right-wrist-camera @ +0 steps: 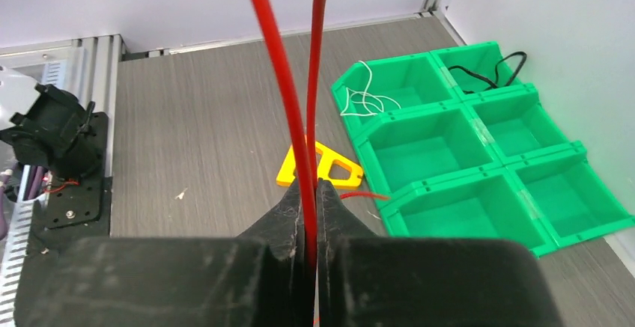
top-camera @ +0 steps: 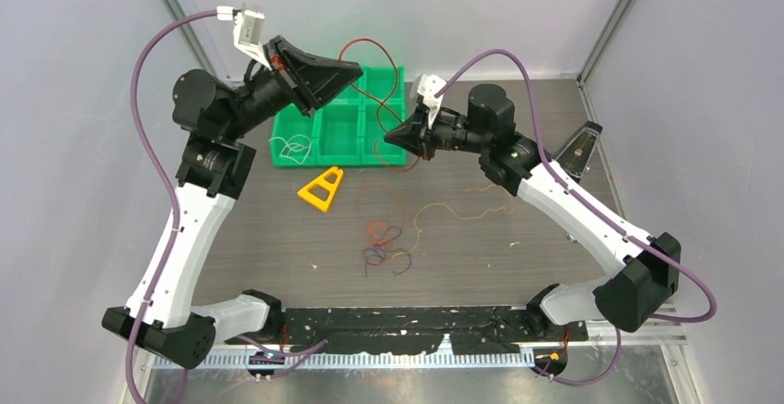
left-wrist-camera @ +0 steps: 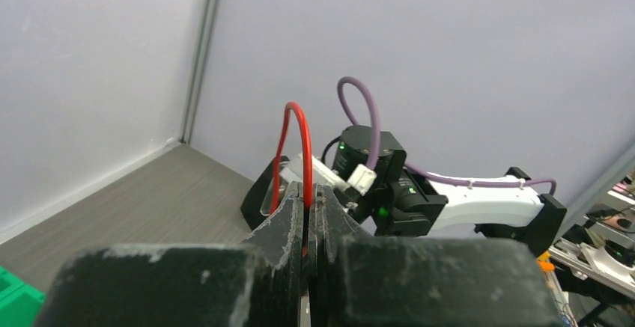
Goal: Untangle the cables
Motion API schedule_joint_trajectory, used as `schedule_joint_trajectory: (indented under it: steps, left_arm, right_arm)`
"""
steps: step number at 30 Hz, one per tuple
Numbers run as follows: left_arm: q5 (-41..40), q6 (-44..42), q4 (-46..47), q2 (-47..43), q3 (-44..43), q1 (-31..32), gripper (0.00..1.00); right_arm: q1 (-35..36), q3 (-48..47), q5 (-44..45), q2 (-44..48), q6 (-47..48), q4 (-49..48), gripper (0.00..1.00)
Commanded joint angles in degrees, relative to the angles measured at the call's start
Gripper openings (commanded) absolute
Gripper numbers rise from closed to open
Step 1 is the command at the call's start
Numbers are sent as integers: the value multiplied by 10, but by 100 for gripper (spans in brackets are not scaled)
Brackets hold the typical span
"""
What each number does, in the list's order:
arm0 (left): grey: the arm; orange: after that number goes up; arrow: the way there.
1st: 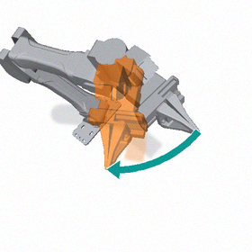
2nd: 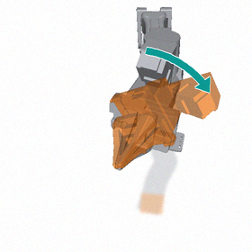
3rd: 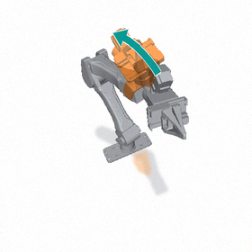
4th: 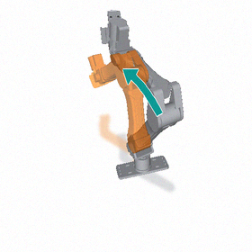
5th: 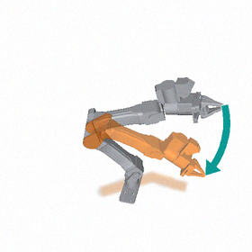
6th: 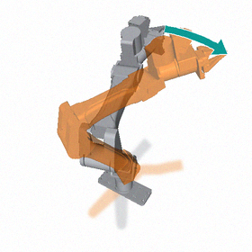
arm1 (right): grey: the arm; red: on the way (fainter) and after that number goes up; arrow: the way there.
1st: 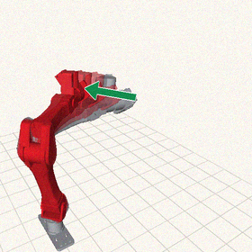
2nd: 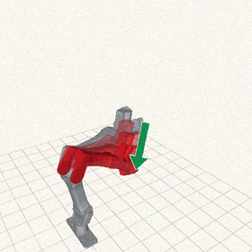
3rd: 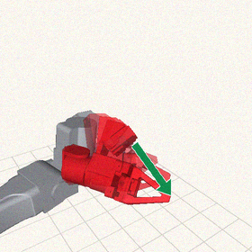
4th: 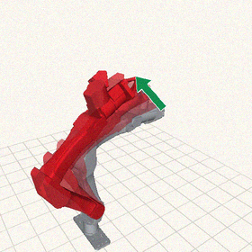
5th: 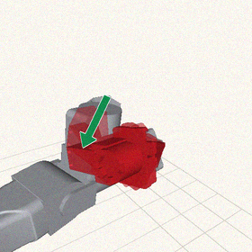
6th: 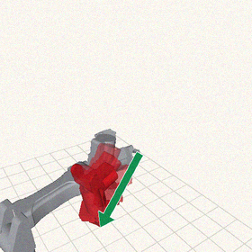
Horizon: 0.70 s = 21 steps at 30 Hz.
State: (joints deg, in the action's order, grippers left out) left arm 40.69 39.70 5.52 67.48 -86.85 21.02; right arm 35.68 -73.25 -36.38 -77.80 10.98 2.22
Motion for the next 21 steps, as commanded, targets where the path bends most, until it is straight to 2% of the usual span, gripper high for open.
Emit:
schedule_joint_trajectory:
  steps: [1,2,4,7,9,11,15,18,21]
  left_arm:
    - [14,-11,34,-15,11,-34,0]
    - [13,-51,9,-21,18,-39,0]
    - [-16,-161,-110,-35,28,-42,0]
    - [-77,-317,-255,-40,57,-42,0]
    - [-102,-388,-327,-26,80,-42,0]
    - [-91,-467,-372,-14,105,-28,0]
    - [-67,-544,-389,-27,151,55,0]
    - [-84,-580,-379,-38,170,132,0]
    - [-79,-589,-371,-39,185,160,0]
  right_arm:
    - [-9,-13,-36,11,-50,-28,6]
    - [-18,-22,-53,14,-67,-29,6]
    - [-38,-39,-81,17,-132,-51,5]
    - [-66,-60,-123,25,-261,-104,5]
    - [-69,-75,-131,28,-338,-149,6]
    - [-70,-88,-126,24,-416,-206,6]
    - [-70,-111,-69,-1,-519,-270,6]
    - [-71,-129,-42,-28,-601,-314,6]
    - [-69,-131,-21,-47,-645,-333,6]
